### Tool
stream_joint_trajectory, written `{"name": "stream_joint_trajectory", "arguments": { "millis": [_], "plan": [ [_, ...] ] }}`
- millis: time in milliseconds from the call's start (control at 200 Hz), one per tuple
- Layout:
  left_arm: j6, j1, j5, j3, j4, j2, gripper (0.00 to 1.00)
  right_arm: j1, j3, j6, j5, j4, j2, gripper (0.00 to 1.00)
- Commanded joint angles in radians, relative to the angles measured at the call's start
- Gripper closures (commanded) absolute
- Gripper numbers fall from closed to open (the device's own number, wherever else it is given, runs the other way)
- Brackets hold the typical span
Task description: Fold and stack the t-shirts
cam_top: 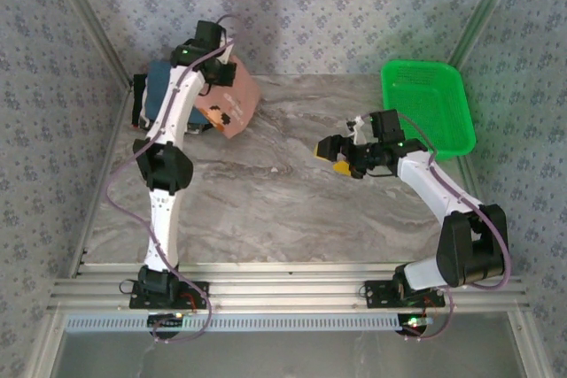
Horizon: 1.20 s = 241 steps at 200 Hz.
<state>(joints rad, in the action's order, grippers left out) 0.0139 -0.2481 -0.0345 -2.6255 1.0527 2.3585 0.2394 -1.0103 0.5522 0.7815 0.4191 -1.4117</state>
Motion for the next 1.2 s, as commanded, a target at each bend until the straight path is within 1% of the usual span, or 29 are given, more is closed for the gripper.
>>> {"name": "stream_joint_trajectory", "arguments": {
  "millis": [0, 195, 740, 954, 1199],
  "plan": [
    [-0.002, 0.018, 0.023, -0.052, -0.015, -0.018, 1.0, -0.006, 0.01, -0.013, -0.003, 0.011, 0.004, 0.0],
    [-0.003, 0.054, 0.045, -0.057, -0.042, -0.044, 1.0, -0.005, 0.003, 0.011, 0.004, -0.019, -0.022, 0.0],
    [-0.075, 0.224, 0.166, -0.055, -0.102, -0.106, 1.0, 0.015, -0.035, 0.029, -0.006, -0.023, -0.073, 0.0],
    [-0.097, 0.297, 0.216, -0.05, -0.123, -0.092, 1.0, 0.032, -0.066, 0.037, -0.008, -0.02, -0.117, 0.0],
    [-0.126, 0.376, 0.272, -0.046, -0.144, -0.039, 1.0, 0.045, -0.11, 0.031, -0.015, 0.009, -0.16, 0.0]
  ]
}}
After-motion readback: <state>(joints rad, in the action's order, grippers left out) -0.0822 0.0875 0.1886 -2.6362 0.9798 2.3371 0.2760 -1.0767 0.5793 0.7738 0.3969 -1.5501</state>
